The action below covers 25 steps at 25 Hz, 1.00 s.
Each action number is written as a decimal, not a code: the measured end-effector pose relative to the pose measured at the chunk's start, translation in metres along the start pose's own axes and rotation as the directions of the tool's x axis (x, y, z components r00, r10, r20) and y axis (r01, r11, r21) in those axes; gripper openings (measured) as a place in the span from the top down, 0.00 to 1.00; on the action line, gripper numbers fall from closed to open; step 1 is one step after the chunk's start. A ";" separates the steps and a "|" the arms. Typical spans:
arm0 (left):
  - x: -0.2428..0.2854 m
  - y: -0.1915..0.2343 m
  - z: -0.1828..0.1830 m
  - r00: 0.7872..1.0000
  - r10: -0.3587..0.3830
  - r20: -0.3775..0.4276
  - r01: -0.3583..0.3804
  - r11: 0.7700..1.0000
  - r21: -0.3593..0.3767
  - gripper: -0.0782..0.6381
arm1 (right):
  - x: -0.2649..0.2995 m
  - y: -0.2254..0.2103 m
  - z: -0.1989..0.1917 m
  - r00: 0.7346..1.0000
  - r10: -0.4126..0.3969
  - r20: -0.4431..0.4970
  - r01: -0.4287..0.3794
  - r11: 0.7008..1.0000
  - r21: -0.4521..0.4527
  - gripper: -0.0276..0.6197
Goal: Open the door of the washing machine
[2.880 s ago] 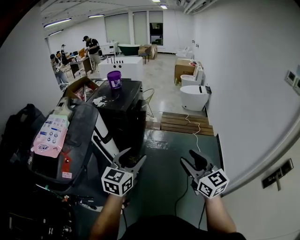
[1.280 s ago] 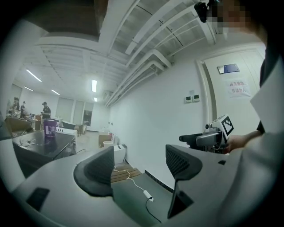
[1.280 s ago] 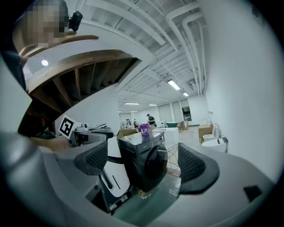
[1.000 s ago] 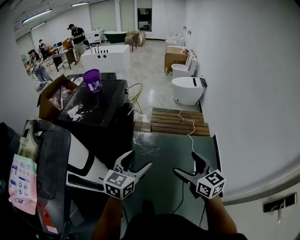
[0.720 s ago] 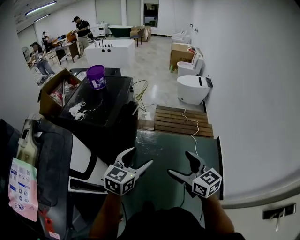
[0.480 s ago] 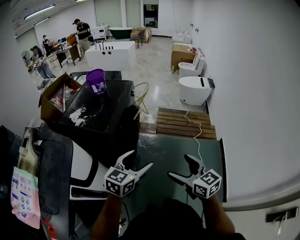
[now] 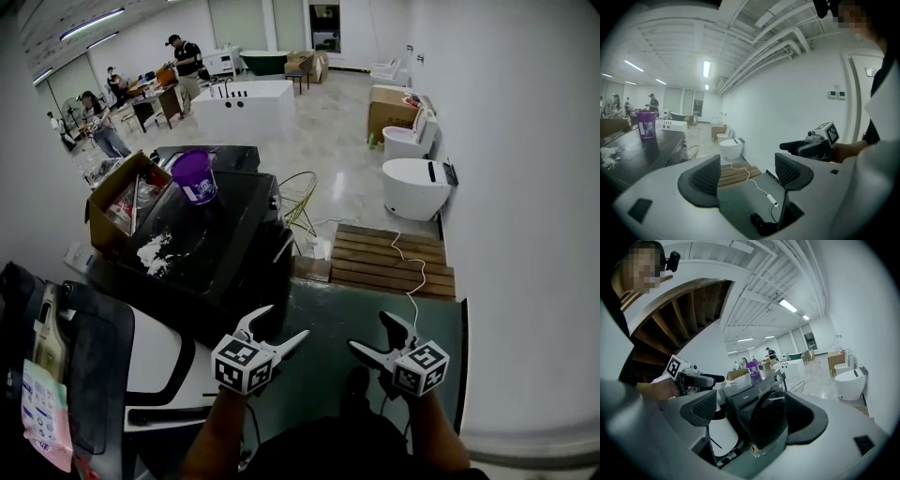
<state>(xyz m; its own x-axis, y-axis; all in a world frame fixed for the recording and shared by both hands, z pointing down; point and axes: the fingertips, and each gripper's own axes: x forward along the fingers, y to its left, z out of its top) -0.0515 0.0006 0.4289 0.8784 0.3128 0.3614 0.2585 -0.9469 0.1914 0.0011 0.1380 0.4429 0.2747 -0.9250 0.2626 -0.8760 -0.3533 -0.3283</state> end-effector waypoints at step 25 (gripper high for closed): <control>0.189 0.168 0.078 0.973 0.230 0.023 -0.217 0.943 -0.252 0.39 | 0.188 -0.172 0.102 0.920 0.323 -0.222 -0.341 0.939 -0.046 0.27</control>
<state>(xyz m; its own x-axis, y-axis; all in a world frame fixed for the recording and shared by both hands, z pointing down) 0.1889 -0.1054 0.4585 0.9233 0.0846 0.3746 -0.0482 -0.9422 0.3316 0.2444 0.0105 0.4562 -0.1186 -0.9342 0.3365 -0.9344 -0.0097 -0.3561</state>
